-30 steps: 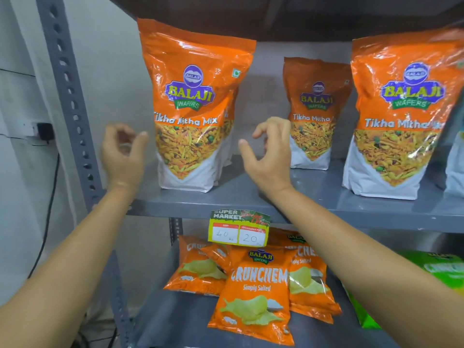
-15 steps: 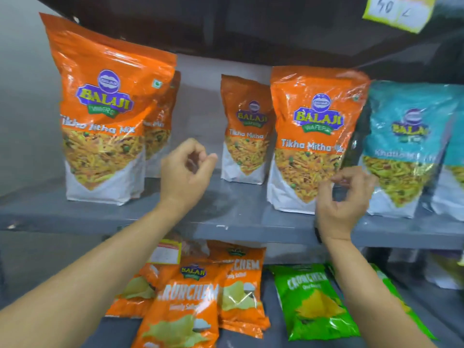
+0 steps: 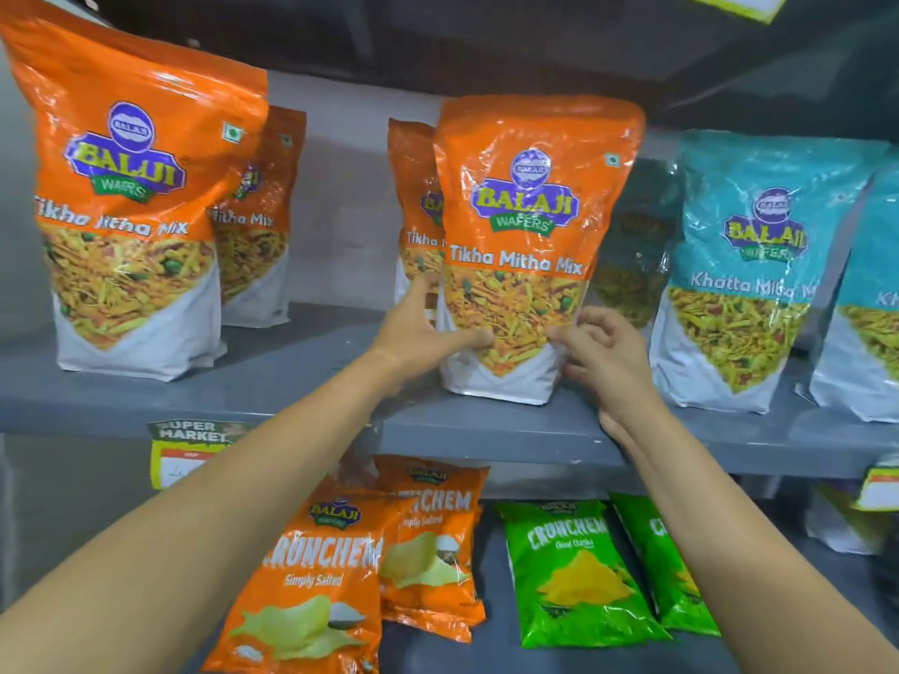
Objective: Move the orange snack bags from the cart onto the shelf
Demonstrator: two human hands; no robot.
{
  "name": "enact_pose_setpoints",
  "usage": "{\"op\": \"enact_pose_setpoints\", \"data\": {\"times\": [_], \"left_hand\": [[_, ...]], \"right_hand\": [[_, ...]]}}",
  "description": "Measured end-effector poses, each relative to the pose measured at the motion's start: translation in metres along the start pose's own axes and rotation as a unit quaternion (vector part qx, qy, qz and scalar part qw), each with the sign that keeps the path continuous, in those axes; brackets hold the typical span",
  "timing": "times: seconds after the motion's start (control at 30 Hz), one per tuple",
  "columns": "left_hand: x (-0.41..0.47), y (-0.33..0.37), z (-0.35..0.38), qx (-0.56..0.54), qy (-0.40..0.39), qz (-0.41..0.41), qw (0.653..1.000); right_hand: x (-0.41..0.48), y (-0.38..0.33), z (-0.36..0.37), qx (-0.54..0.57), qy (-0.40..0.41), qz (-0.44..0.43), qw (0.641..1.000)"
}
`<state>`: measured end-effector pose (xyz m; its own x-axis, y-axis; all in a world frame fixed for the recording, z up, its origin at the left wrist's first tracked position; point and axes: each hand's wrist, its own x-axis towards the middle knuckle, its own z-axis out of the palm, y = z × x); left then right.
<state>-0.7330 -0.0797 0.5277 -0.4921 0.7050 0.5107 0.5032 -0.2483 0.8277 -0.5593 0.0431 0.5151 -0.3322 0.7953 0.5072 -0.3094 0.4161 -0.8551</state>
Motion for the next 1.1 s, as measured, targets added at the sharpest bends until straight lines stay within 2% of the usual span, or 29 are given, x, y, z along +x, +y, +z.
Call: {"op": "enact_pose_setpoints", "data": {"times": [0.13, 0.27, 0.4, 0.87, 0.93, 0.97, 1.03, 1.1], "left_hand": [[0.004, -0.006, -0.027, -0.013, 0.039, -0.028, 0.999], [0.004, -0.007, -0.031, -0.017, 0.081, -0.036, 0.996], [-0.004, -0.007, -0.027, -0.012, 0.097, -0.016, 0.995], [-0.014, -0.014, -0.029, -0.001, 0.096, 0.020, 0.995], [-0.015, -0.011, -0.028, 0.004, 0.094, 0.015, 0.995], [-0.016, -0.008, -0.027, 0.021, 0.098, 0.019, 0.995], [-0.028, 0.002, -0.025, 0.114, 0.140, 0.085, 0.980], [-0.042, 0.010, -0.024, 0.250, 0.168, 0.191, 0.934]], "right_hand": [[0.009, 0.004, 0.026, -0.025, -0.076, -0.001, 0.997], [0.016, 0.010, 0.042, -0.079, -0.082, -0.040, 0.993], [0.012, 0.011, 0.036, -0.064, -0.113, -0.051, 0.990], [0.010, 0.015, 0.029, -0.046, -0.122, -0.035, 0.991], [0.009, 0.014, 0.030, -0.072, -0.122, -0.041, 0.989], [0.009, 0.014, 0.031, -0.102, -0.114, -0.050, 0.987], [0.002, 0.008, 0.035, -0.184, -0.082, -0.083, 0.976], [-0.005, 0.002, 0.035, -0.256, -0.048, -0.118, 0.958]]}}
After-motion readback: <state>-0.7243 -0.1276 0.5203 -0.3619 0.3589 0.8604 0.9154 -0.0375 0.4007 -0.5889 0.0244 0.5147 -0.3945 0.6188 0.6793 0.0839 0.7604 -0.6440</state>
